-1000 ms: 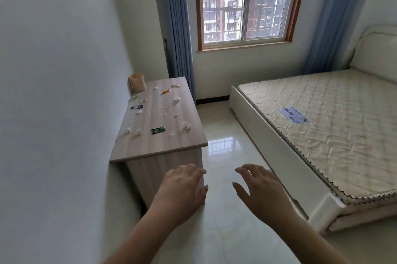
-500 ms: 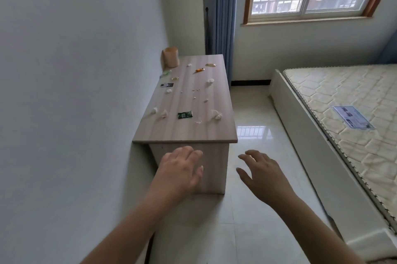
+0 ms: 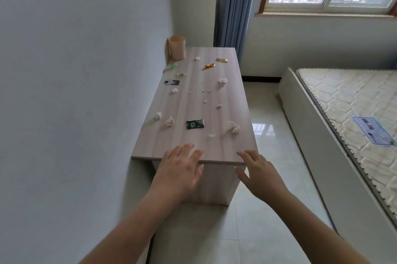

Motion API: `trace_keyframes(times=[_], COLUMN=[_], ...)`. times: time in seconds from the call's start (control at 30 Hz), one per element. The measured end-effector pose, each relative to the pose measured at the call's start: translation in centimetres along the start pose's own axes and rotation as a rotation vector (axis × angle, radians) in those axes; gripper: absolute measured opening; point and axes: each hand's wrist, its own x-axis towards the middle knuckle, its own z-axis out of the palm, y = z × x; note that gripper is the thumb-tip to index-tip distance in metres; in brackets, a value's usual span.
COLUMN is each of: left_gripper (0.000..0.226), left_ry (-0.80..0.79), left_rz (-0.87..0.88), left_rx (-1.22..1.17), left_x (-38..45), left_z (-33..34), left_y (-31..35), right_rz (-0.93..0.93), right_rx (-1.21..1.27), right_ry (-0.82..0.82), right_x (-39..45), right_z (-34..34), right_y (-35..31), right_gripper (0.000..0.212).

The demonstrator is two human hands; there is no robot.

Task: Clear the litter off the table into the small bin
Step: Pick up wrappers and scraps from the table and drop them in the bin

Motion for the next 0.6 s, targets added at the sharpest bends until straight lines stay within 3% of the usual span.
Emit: trace_keyframes(times=[0.43,0.6], left_gripper=[0.043,0.044], left_ry=[-0.179,-0.273], left_rz=[-0.064,-0.175], left_rx=[-0.063,-0.078], left_x=[14.2,18.9], left_z=[10.0,13.2], left_y=[-3.7,-4.7], right_rz=[0.086,0.031], right_rx=[0.122,0.098], right_ry=[0.052,-0.264], right_x=[15.5,23.1], right_z=[5.1,8.3], right_y=[8.0,12.9], right_gripper=[0.048,0.076])
